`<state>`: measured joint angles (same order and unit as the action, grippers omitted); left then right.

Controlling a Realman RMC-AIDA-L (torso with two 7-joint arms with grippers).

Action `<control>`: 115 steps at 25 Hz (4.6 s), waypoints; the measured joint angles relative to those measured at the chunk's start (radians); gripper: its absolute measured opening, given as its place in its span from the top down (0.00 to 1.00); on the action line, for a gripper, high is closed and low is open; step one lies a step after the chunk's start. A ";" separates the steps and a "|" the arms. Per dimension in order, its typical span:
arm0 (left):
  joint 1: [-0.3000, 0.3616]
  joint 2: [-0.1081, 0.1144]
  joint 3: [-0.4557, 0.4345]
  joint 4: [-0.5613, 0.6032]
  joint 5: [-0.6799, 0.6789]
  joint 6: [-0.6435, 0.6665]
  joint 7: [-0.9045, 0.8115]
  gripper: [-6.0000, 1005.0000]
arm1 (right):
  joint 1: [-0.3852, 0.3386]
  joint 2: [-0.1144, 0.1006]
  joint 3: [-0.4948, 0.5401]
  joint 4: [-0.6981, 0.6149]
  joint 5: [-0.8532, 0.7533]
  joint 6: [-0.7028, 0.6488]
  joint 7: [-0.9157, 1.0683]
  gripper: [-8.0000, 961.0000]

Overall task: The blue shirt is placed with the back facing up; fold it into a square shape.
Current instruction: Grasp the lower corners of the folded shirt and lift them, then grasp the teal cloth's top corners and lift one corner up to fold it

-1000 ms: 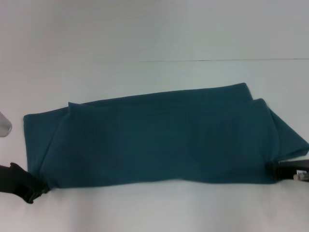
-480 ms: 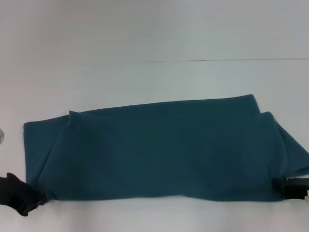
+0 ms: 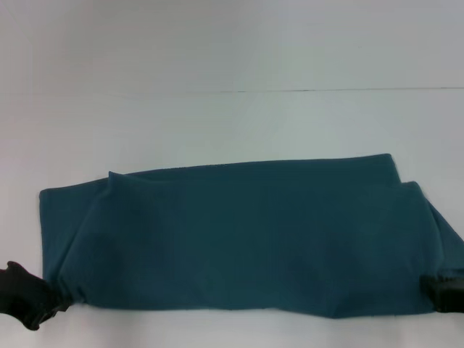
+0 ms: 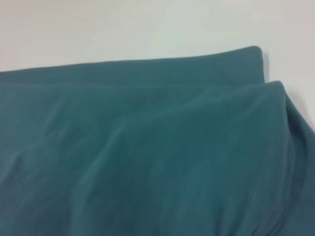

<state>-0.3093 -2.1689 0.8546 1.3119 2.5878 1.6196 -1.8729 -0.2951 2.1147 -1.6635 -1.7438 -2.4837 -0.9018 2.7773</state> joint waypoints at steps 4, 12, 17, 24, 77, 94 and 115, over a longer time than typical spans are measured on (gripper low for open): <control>0.004 0.000 0.000 0.012 -0.001 0.018 0.000 0.96 | -0.031 0.003 -0.006 -0.010 -0.012 -0.004 -0.001 0.91; 0.007 -0.001 0.000 0.021 -0.002 0.041 -0.005 0.94 | -0.117 0.009 -0.030 -0.050 -0.012 -0.016 -0.010 0.90; 0.006 -0.002 0.000 0.021 -0.003 0.042 -0.004 0.94 | -0.106 0.006 -0.046 -0.051 -0.009 -0.017 -0.007 0.90; 0.001 -0.002 0.000 0.016 -0.005 0.037 -0.005 0.93 | -0.090 0.000 -0.039 -0.050 -0.009 -0.028 -0.002 0.89; -0.293 0.055 -0.068 -0.038 -0.032 -0.091 -0.312 0.14 | 0.346 -0.015 0.313 0.036 0.215 -0.081 -0.314 0.45; -0.562 0.220 -0.044 -0.520 0.099 -0.289 -0.500 0.14 | 0.570 -0.018 0.393 0.419 0.301 0.132 -0.570 0.45; -0.569 0.186 -0.029 -0.677 0.164 -0.440 -0.497 0.15 | 0.581 -0.016 0.383 0.494 0.304 0.141 -0.599 0.45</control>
<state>-0.8787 -1.9825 0.8256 0.6351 2.7515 1.1794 -2.3703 0.2861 2.0985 -1.2809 -1.2494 -2.1792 -0.7608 2.1779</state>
